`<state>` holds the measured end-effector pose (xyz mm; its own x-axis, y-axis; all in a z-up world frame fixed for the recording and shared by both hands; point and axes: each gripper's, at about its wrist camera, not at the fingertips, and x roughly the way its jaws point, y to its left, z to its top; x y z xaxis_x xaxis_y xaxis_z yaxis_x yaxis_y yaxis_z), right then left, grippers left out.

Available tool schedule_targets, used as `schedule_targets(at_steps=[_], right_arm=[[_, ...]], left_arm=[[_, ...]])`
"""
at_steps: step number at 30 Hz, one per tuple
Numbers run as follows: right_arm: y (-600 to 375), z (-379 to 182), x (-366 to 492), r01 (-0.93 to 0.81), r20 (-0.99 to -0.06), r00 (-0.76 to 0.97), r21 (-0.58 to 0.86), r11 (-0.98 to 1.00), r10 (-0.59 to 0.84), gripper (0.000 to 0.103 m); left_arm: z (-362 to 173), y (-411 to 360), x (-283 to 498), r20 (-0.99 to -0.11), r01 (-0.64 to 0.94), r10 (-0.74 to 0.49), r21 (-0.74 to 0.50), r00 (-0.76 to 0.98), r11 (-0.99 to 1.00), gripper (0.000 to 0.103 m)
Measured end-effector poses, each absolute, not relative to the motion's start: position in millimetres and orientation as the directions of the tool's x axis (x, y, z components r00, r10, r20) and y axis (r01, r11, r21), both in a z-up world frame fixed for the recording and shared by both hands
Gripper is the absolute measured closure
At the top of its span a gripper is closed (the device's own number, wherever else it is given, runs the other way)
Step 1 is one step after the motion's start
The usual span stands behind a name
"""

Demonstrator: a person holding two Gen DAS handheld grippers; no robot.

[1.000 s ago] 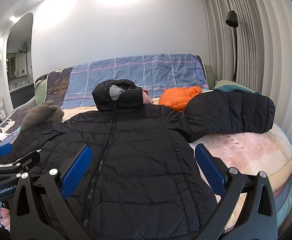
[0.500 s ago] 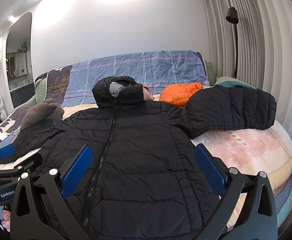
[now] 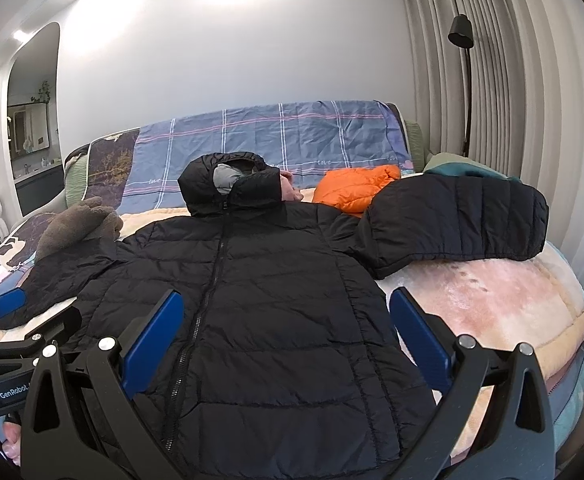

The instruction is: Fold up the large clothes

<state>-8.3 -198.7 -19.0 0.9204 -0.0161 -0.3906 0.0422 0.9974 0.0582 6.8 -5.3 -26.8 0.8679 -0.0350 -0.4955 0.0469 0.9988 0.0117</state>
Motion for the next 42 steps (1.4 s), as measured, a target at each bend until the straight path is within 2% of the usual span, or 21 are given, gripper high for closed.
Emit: schedule_targets(at_steps=[42], right_arm=[[-198.0, -28.4, 1.8, 0.030, -0.430, 0.903, 0.059, 0.998, -0.002, 0.001]], left_arm=[[-43.1, -9.2, 18.4, -0.523, 0.074, -0.058, 0.010, 0.850, 0.997, 0.002]])
